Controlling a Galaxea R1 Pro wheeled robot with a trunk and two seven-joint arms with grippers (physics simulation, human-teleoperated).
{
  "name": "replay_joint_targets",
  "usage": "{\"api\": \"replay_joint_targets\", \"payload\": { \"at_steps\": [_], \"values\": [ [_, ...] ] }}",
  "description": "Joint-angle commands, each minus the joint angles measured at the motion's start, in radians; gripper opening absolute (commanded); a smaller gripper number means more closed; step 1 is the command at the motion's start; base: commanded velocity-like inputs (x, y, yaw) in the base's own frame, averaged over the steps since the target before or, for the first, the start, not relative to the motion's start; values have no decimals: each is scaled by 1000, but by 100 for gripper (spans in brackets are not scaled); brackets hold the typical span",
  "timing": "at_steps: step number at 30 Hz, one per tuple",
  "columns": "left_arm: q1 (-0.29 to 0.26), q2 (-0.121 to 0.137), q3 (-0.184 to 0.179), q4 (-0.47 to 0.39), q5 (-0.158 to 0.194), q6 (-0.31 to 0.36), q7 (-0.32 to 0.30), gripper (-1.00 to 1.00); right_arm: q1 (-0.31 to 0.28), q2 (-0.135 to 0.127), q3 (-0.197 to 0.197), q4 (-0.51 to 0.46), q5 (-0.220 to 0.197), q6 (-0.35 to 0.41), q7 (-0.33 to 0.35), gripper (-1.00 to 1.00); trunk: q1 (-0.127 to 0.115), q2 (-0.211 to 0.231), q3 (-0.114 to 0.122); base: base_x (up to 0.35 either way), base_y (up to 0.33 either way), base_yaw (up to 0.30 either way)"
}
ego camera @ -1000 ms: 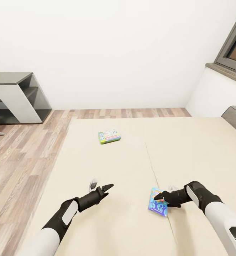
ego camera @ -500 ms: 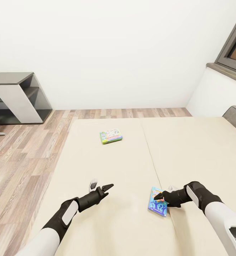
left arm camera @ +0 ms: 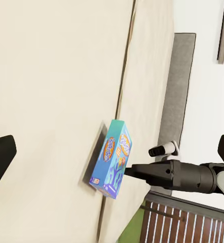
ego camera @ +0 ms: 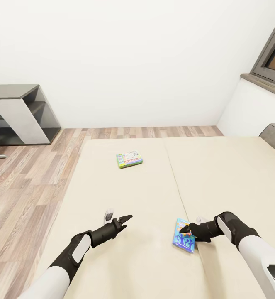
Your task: Put all the toys in the child's room - the three board games (two on the bed and one on the table), the two jigsaw puzzles on the table, and the tennis ball on the table - inside the toy box on the table in the child's room.
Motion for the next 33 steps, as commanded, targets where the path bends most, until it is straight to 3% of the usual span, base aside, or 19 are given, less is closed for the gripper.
{"api": "replay_joint_targets", "payload": {
  "at_steps": [1,33],
  "values": [
    [0,-1,5,0,1,7,-2,100,0,-1,2,-1,-10,7,-4,100,0,0,-1,0,1,0],
    [0,-1,5,0,1,7,-2,100,0,0,2,-4,-11,6,-6,100,0,0,-1,0,0,0]
  ]
}}
